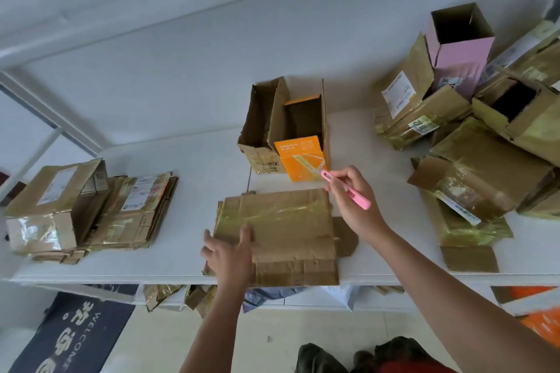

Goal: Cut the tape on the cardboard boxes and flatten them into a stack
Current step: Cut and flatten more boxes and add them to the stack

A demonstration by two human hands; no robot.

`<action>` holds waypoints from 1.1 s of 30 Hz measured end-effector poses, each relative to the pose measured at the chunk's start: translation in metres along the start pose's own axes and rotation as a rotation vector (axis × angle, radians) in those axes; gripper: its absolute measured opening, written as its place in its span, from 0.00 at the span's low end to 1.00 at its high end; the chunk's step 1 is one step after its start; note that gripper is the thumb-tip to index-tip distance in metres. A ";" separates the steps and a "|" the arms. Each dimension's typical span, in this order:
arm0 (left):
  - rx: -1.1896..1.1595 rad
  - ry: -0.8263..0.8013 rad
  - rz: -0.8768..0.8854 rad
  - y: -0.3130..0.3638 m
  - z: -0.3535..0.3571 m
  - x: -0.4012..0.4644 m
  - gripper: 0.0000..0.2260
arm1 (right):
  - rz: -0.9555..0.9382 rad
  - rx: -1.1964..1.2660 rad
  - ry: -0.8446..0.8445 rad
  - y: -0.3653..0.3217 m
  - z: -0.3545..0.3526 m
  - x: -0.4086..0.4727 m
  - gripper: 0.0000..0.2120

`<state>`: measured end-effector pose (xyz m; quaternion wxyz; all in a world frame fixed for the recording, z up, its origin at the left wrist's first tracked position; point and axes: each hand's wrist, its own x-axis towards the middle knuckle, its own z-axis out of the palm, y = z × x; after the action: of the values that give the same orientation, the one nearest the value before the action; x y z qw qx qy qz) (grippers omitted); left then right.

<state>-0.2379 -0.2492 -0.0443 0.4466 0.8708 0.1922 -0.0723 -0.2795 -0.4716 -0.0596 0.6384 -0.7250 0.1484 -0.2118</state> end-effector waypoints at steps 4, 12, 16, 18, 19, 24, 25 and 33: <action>-0.188 0.050 -0.174 0.002 -0.003 0.008 0.46 | -0.045 -0.062 0.004 -0.002 0.005 -0.002 0.05; -0.482 -0.339 -0.345 0.016 0.002 -0.008 0.20 | -0.050 -0.066 -0.186 -0.008 0.026 -0.016 0.02; -0.339 -0.385 -0.162 0.027 0.003 -0.007 0.15 | -0.061 -0.062 -0.139 -0.005 0.032 -0.013 0.04; -0.259 -0.391 -0.094 0.029 0.002 -0.004 0.18 | -0.110 -0.041 -0.082 -0.003 0.030 -0.010 0.04; -0.232 -0.386 -0.060 0.031 0.001 -0.003 0.19 | -0.129 -0.032 -0.072 -0.001 0.029 -0.009 0.04; 0.051 -0.350 0.240 0.045 0.001 0.003 0.15 | -0.278 -0.146 0.088 0.002 0.031 -0.003 0.02; 0.079 -0.388 0.283 0.047 0.004 -0.001 0.14 | -0.277 -0.169 0.132 0.003 0.032 -0.002 0.04; 0.370 -0.466 0.424 0.043 0.020 -0.019 0.18 | -0.238 -0.306 0.077 0.037 0.033 0.001 0.04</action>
<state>-0.2368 -0.2931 -0.0178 0.3185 0.9175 -0.1160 -0.2080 -0.2600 -0.4492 -0.0987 0.4851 -0.8174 0.1161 -0.2884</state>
